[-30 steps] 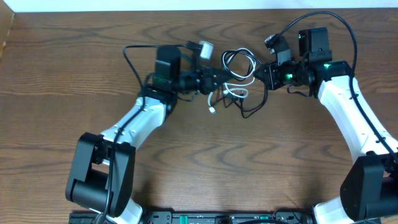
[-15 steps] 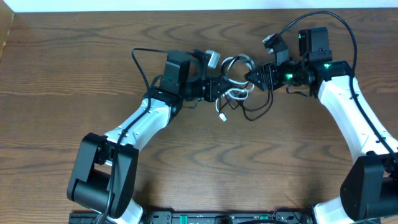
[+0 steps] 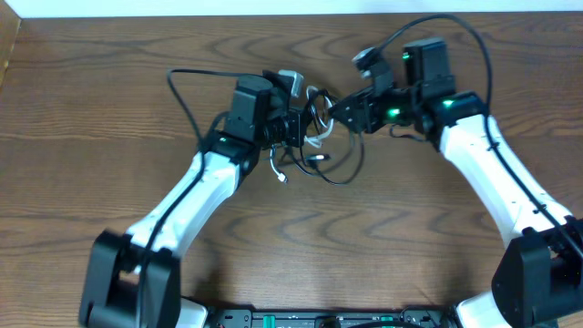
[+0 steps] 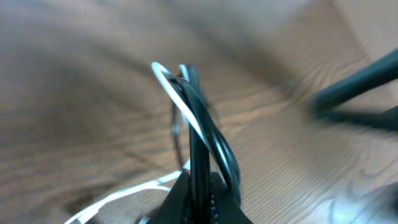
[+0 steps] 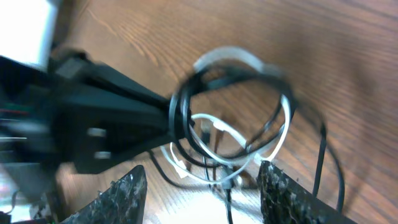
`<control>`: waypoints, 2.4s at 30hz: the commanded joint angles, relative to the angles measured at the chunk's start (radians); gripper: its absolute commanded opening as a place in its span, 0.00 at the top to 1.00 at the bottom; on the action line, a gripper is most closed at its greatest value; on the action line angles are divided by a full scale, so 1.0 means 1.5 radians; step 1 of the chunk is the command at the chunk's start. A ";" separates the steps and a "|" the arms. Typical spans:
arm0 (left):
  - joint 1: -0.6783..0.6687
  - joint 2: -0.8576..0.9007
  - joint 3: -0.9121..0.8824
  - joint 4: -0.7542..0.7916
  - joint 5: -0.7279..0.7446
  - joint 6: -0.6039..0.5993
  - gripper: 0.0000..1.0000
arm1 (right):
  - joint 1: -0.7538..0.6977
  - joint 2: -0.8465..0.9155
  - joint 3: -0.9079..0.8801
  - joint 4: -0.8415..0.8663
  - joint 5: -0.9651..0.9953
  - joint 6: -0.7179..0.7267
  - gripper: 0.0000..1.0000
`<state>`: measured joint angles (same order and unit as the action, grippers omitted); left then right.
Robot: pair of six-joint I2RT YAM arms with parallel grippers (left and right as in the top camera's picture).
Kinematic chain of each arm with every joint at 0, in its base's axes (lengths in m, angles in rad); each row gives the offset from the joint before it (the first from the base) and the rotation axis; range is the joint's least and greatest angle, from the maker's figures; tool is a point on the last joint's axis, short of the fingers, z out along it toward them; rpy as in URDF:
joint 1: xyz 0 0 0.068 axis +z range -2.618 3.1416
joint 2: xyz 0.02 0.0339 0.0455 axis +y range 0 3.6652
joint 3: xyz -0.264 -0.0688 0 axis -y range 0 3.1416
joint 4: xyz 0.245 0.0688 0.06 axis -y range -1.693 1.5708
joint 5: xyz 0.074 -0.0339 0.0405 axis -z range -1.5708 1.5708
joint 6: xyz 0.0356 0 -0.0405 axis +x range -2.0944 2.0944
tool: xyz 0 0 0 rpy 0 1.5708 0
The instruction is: Untangle cables
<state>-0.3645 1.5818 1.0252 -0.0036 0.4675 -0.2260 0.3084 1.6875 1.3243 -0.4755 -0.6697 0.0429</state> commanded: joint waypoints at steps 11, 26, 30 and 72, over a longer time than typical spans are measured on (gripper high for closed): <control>0.002 -0.066 0.002 -0.065 0.051 0.019 0.93 | 0.053 -0.001 0.002 0.056 0.040 0.003 0.51; 0.002 -0.066 0.002 -0.062 0.024 0.018 0.93 | 0.072 0.019 0.002 0.107 0.029 0.234 0.76; 0.002 -0.066 0.002 -0.062 0.024 0.018 0.93 | 0.080 0.050 0.002 0.112 0.017 0.246 0.77; 0.014 -0.066 0.002 -0.072 0.030 0.018 0.93 | -0.135 0.074 0.002 -0.041 -0.010 -0.038 0.57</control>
<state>-0.3504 1.4967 1.0195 -0.1085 0.4992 -0.2085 0.0822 1.7870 1.3266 -0.5488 -0.5724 0.0628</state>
